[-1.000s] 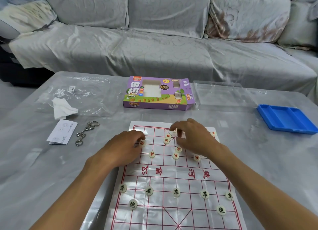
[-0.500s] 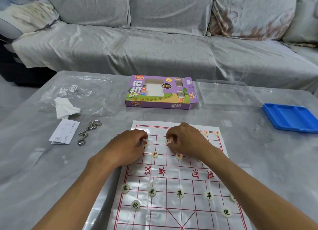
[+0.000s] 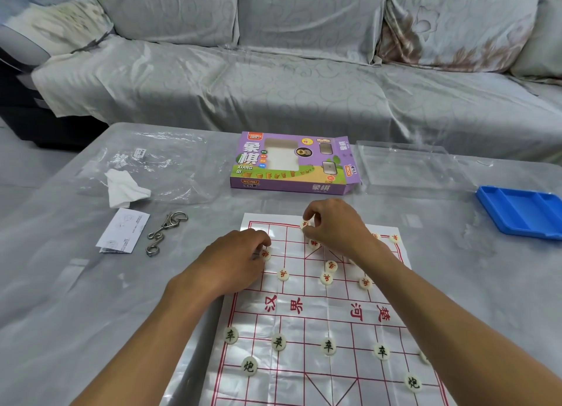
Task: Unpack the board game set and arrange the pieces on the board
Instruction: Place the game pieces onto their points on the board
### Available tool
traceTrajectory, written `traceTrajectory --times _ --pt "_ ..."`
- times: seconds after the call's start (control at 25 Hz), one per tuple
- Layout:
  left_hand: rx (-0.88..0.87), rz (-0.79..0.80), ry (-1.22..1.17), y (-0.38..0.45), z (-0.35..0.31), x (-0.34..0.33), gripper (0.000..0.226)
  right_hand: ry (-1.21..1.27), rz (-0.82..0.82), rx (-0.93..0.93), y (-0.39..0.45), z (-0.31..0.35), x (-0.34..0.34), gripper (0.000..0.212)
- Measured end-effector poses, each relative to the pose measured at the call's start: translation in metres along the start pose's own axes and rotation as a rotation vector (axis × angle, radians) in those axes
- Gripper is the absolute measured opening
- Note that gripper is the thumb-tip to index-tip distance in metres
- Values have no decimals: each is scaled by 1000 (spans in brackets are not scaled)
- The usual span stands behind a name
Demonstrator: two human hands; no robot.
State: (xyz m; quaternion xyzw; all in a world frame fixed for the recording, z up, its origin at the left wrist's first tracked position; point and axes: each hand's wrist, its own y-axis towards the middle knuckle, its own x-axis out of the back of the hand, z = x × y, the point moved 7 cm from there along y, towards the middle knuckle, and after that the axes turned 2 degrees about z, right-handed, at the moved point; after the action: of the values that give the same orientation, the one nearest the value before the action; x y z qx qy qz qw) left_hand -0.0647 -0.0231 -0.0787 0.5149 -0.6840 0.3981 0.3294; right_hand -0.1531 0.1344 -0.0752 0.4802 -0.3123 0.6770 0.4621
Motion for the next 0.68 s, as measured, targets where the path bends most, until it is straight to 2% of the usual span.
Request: traceTrajectory --times 0.28,0.48,0.68 --pt "1 3 9 0 -1 1 29 18 64 -18 5 -4 -7 24" --pt "10 12 8 0 -1 1 31 107 -88 -70 -13 -17 19 20" --pt "24 16 12 -1 -1 1 31 -7 80 -44 -36 -18 2 30"
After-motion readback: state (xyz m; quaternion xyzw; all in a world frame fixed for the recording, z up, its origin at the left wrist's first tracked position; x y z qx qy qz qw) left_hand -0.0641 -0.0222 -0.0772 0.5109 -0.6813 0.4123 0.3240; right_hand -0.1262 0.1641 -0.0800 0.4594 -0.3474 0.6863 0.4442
